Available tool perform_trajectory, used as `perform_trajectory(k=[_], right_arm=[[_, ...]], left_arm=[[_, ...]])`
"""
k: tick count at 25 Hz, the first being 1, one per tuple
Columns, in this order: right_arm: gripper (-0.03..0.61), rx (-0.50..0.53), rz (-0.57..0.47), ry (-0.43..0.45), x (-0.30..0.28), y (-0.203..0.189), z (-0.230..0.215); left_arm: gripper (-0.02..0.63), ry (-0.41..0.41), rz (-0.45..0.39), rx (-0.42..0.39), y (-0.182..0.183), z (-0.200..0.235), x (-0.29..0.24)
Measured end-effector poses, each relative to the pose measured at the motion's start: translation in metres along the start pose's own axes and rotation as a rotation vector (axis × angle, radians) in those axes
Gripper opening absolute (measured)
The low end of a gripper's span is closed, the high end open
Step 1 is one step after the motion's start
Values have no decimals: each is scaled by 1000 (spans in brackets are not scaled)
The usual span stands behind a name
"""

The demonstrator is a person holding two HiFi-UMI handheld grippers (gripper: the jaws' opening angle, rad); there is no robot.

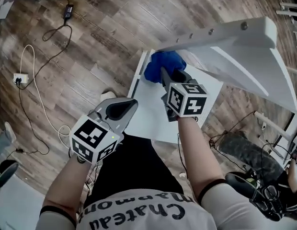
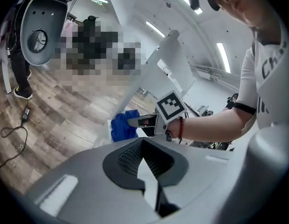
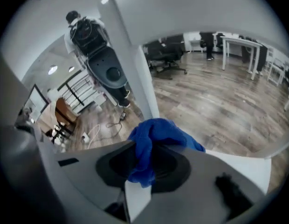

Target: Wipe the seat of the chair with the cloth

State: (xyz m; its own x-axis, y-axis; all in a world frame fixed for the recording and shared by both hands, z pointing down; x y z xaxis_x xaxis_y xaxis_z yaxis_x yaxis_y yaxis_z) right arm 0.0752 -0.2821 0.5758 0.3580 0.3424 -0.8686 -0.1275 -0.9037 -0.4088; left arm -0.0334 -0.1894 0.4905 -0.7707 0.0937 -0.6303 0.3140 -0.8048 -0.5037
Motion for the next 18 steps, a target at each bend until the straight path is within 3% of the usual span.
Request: perform_trajectory(k=[3, 5, 8, 13, 18], right_arm=[[84, 218, 66, -48, -27, -6, 9], [84, 288, 50, -42, -39, -4, 18], [83, 254, 36, -49, -47, -3, 23], [81, 202, 33, -100, -46, -8, 17], [81, 144, 9, -153, -34, -20, -4]], left_arm=[[9, -1, 13, -59, 6, 12, -10], [8, -9, 21, -81, 10, 17, -15], [8, -56, 47, -90, 6, 15, -19], [8, -117, 176, -199, -23, 0, -31], [9, -133, 277, -356, -35, -22, -44]])
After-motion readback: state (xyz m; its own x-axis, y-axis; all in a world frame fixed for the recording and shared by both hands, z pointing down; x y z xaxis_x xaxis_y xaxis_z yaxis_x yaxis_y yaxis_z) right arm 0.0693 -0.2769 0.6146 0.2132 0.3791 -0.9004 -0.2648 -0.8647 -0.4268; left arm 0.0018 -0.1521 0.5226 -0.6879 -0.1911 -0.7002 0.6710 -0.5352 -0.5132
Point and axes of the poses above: the fingertips, and each gripper's own axes: x backward along the fingers, z to its left, y out of its top, the point moved 1 cm from there along x, backward along the fingers, and after that the axes turned 10 degrees about z, right-handed, at the moved point
